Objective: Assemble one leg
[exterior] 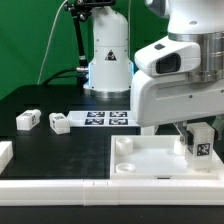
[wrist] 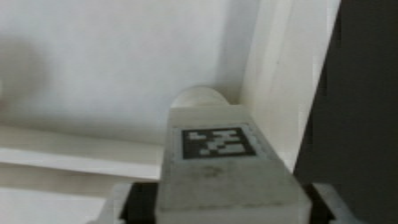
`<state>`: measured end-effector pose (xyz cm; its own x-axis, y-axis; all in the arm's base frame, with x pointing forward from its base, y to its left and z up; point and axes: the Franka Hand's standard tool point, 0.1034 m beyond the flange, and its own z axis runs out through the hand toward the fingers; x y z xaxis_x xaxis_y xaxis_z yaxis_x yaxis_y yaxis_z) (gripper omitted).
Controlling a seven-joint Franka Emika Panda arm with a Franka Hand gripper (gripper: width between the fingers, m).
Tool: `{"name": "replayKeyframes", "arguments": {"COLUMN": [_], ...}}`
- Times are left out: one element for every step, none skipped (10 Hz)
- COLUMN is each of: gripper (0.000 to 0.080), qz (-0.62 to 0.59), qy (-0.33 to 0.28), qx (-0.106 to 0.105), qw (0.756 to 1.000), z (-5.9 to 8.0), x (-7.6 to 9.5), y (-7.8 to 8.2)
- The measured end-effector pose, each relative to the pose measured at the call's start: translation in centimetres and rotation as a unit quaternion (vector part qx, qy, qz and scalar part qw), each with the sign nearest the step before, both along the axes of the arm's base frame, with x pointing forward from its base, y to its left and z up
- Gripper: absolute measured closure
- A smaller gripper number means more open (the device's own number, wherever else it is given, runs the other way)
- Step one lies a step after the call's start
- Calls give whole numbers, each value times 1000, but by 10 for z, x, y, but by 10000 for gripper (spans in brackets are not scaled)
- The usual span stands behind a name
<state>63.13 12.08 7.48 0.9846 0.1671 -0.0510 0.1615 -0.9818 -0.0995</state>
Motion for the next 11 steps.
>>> {"name": "replayKeyframes", "arguments": {"gripper": [508, 508, 508, 508, 508, 508, 508, 508, 508, 508, 508], "qz": [-9, -10, -74, -150, -208, -261, -338, -399, -447, -506, -547], "qy": [1, 1, 4, 7, 9, 11, 14, 17, 22, 29, 35], "qx": [-1, -1, -3, -7, -10, -11, -12, -13, -14, -16, -16], "qw": [1000, 1000, 997, 989, 978, 965, 941, 917, 894, 862, 836], "z": [0, 0, -1, -1, -1, -1, -2, -2, -2, -3, -3], "x": [0, 0, -1, -1, -1, -1, -2, -3, -3, -3, -4], "y": [0, 0, -1, -1, -1, -2, -2, -2, -1, -1, 0]}}
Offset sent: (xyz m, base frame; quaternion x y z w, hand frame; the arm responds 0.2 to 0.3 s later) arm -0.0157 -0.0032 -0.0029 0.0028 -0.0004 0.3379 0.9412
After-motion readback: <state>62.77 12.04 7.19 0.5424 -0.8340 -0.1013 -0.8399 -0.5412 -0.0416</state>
